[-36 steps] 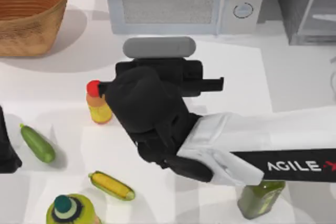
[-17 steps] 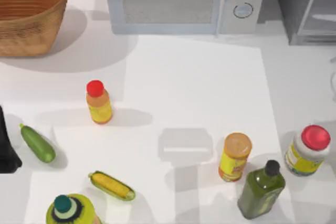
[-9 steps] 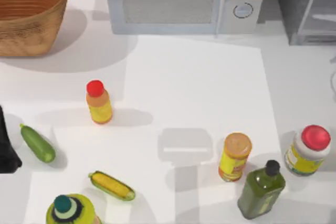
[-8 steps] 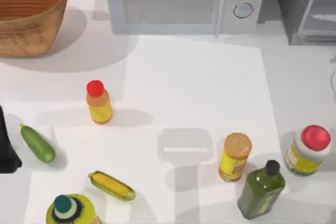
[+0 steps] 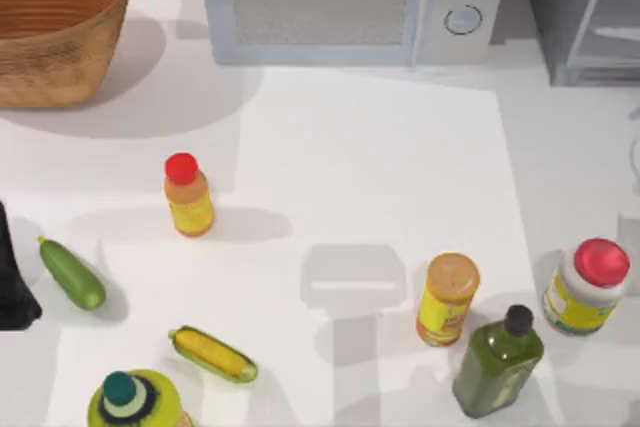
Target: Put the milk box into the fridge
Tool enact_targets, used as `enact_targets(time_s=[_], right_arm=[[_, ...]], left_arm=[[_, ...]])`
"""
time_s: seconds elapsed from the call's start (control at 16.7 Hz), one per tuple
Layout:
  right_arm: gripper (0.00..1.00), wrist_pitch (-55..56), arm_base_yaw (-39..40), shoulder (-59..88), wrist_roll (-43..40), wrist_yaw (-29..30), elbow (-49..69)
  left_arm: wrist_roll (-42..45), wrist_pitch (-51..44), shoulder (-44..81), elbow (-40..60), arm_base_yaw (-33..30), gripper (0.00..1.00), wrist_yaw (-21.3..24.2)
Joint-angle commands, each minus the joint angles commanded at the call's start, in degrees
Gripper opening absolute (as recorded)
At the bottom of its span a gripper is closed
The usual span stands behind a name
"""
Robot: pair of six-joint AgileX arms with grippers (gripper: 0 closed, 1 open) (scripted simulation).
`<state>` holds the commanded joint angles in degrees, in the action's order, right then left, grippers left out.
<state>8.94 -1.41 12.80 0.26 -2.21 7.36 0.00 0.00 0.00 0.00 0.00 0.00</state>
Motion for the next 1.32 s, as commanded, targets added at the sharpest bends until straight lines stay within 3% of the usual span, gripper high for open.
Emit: enact_targets(time_s=[0.3,0.84,1.32], right_arm=[[0.00,14.82,-3.14,25.49,-0.10,-3.50,12.04],[0.00,44.05,-9.55,83.69,0.78,-10.23,35.85],[0.00,59.18,-14.31,110.50,0.72,-12.42,48.07]], left_arm=[[0.00,0.00,0.00,0.00,0.00,1.00,0.00],[0.00,0.00,0.00,0.00,0.00,1.00,0.00],[0.00,0.00,0.00,0.00,0.00,1.00,0.00]])
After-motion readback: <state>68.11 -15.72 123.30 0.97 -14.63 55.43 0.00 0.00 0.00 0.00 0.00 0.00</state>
